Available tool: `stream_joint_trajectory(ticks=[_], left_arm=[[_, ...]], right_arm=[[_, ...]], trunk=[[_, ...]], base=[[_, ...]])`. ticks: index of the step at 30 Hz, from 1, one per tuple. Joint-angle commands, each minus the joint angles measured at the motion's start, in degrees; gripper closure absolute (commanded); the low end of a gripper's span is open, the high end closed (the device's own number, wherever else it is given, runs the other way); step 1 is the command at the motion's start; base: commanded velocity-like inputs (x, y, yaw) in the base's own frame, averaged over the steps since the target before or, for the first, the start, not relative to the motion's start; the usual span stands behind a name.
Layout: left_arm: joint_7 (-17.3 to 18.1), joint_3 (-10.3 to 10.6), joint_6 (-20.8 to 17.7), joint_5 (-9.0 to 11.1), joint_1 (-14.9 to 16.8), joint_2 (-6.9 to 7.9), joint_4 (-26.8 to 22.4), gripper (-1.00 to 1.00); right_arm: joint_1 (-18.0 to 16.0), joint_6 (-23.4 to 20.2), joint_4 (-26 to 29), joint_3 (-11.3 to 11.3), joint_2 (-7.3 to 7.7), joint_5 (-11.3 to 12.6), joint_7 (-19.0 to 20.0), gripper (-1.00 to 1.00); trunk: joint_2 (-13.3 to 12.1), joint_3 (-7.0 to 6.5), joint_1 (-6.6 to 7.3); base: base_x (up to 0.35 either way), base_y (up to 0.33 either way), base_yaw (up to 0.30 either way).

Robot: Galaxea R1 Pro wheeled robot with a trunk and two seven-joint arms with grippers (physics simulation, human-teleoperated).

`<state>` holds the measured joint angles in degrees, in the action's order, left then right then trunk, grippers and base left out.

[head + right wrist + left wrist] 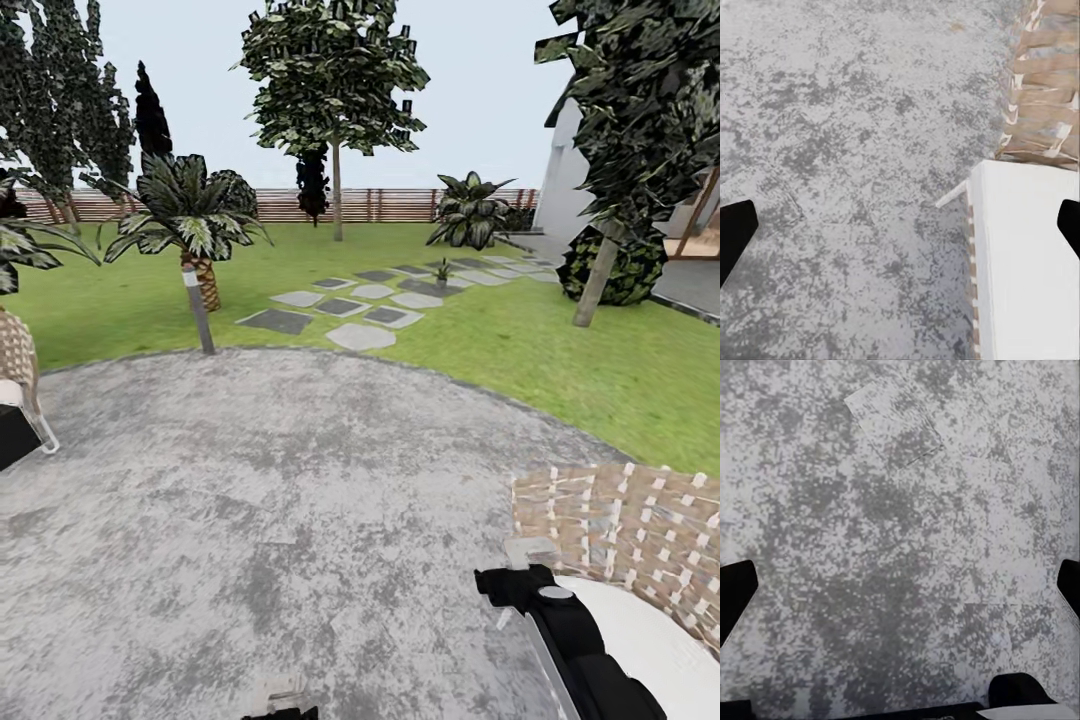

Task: Pick up the pesticide atomizer in the garden and spray insectifuge to fully cover both potted plants in the garden.

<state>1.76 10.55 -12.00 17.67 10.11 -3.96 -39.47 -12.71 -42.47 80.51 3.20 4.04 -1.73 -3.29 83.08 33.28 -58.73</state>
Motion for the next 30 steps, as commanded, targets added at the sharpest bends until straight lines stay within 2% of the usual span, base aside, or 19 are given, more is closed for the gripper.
stream_joint_trajectory(ticks=[1,6,7,9,11,18,30], left_arm=[[0.00,0.00,0.03,0.00,0.00,0.00,0.00,-1.00],[0.00,0.00,0.05,0.00,0.00,0.00,0.00,-1.00],[0.00,0.00,0.05,0.00,0.00,0.00,0.00,-1.00],[0.00,0.00,0.05,0.00,-0.01,0.00,0.00,-1.00],[0.00,0.00,0.05,0.00,0.00,0.00,0.00,-1.00],[0.00,0.00,0.11,-0.09,0.00,-0.07,0.80,-1.00],[0.00,0.00,1.17,-0.09,-0.01,-0.09,1.06,-1.00]], right_arm=[[-0.01,-0.06,0.00,1.41,0.00,-0.06,0.01,-1.00],[0.03,-0.16,-0.13,2.85,-0.05,0.37,0.03,-1.00],[0.05,-0.12,-0.17,5.06,-0.07,0.56,0.12,-1.00],[0.07,-0.08,-0.24,8.10,-0.11,0.71,0.23,-1.00],[0.13,-0.07,-0.31,9.19,-0.20,0.80,0.27,-1.00],[0.23,-0.02,-1.19,9.71,-2.53,0.79,0.30,-1.00],[0.23,0.02,-1.23,9.63,-2.63,0.76,0.23,-1.00]], trunk=[[0.00,0.00,0.00],[0.00,0.00,0.00],[0.00,0.00,0.00],[0.00,0.00,0.00],[0.00,0.00,0.00],[0.00,0.00,0.00],[0.00,0.00,0.00]], base=[[0.320,0.000,0.029],[0.320,0.000,0.006],[0.320,0.000,0.000],[0.320,0.000,0.000],[0.320,0.000,0.000],[0.320,0.000,0.000],[0.320,0.000,0.000]])
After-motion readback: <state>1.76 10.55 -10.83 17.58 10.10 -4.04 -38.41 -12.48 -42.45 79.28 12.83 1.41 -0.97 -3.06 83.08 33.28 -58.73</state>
